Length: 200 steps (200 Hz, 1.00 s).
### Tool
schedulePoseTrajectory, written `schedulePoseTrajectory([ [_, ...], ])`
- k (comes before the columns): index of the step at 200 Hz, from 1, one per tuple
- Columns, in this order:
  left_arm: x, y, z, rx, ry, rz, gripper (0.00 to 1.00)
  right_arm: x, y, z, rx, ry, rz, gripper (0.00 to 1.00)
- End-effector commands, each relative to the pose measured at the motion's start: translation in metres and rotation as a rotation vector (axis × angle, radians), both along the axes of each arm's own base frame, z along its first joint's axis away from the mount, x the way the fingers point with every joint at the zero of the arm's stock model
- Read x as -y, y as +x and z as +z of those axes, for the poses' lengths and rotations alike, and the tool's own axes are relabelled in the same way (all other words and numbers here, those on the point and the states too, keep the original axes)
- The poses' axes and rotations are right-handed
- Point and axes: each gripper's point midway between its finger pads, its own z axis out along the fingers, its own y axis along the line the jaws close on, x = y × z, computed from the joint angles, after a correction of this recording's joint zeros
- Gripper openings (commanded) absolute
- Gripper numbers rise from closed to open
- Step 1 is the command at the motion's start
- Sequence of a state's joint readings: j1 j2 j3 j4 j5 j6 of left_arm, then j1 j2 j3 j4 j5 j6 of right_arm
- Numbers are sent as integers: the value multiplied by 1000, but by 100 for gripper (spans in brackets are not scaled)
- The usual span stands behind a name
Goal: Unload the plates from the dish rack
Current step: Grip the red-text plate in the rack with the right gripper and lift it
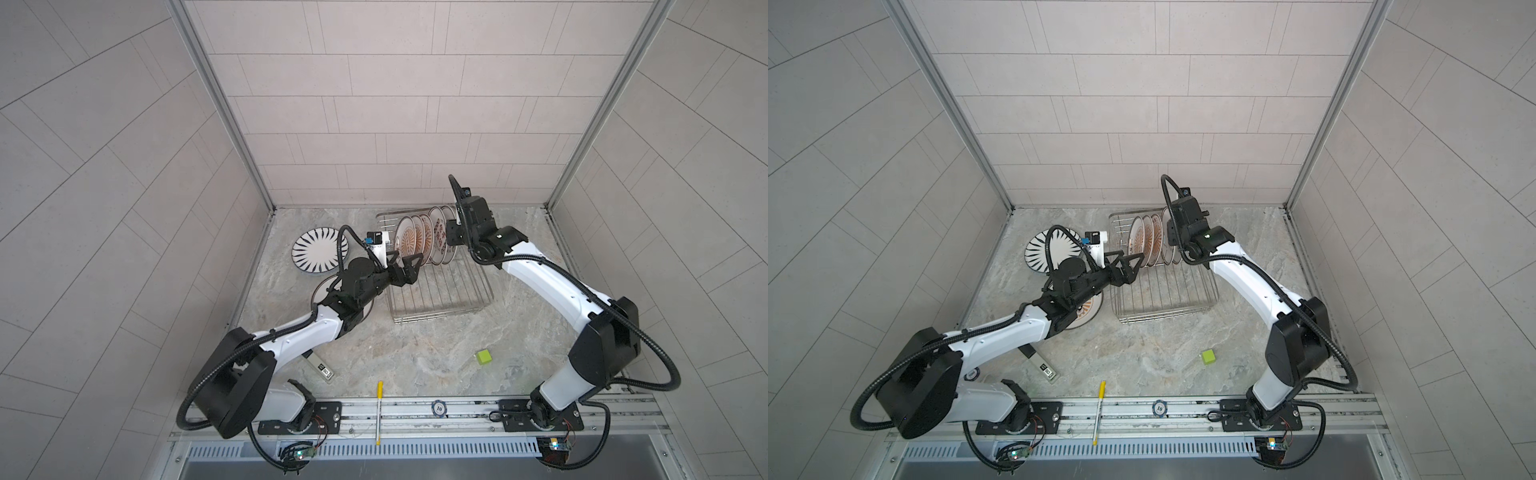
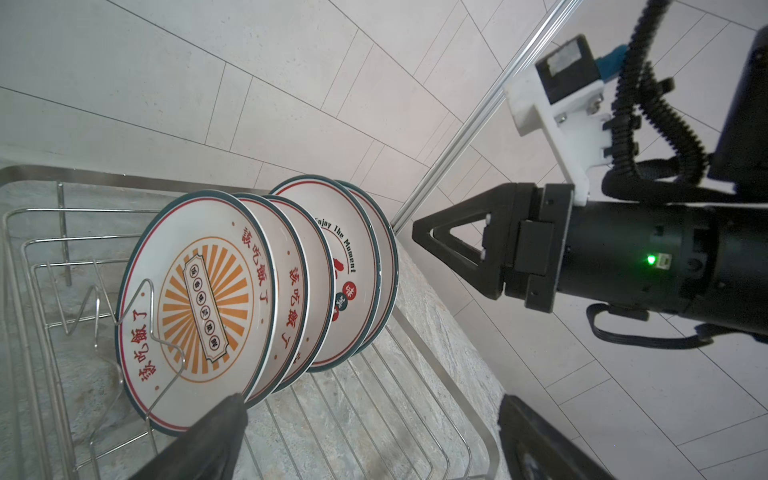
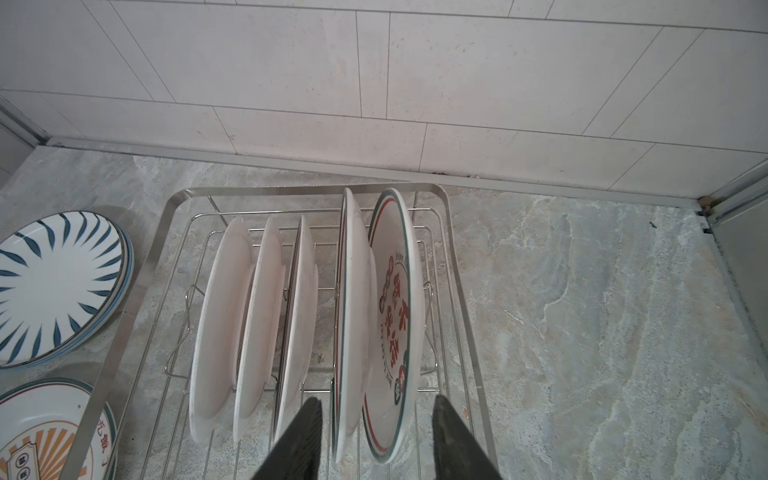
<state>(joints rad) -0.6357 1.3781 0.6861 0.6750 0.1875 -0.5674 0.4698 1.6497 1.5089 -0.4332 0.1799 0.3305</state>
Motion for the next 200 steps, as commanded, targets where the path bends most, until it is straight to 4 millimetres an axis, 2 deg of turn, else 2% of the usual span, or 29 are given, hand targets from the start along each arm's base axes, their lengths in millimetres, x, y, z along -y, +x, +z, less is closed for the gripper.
schedulePoseTrajectory([
  [1, 9, 2, 20, 61, -34, -30, 100, -3, 4, -6, -37, -44, 10, 42],
  [19, 11, 3, 19, 60, -39, -37, 100, -8, 12, -15, -59, -58, 17, 40],
  [42, 11, 5, 17, 57, -35, -31, 100, -11, 20, -25, -78, -97, 4, 32],
  [93, 11, 4, 13, 55, -30, -29, 100, 3, 38, -50, -112, -256, -131, 30],
  [138, 12, 9, 12, 55, -24, -22, 100, 2, 47, -77, -152, -290, -153, 27],
  [176, 12, 11, 7, 43, -25, -14, 100, -1, 49, -83, -154, -277, -157, 22],
  [200, 10, 10, 10, 46, -31, -10, 100, -2, 48, -80, -147, -269, -158, 13],
])
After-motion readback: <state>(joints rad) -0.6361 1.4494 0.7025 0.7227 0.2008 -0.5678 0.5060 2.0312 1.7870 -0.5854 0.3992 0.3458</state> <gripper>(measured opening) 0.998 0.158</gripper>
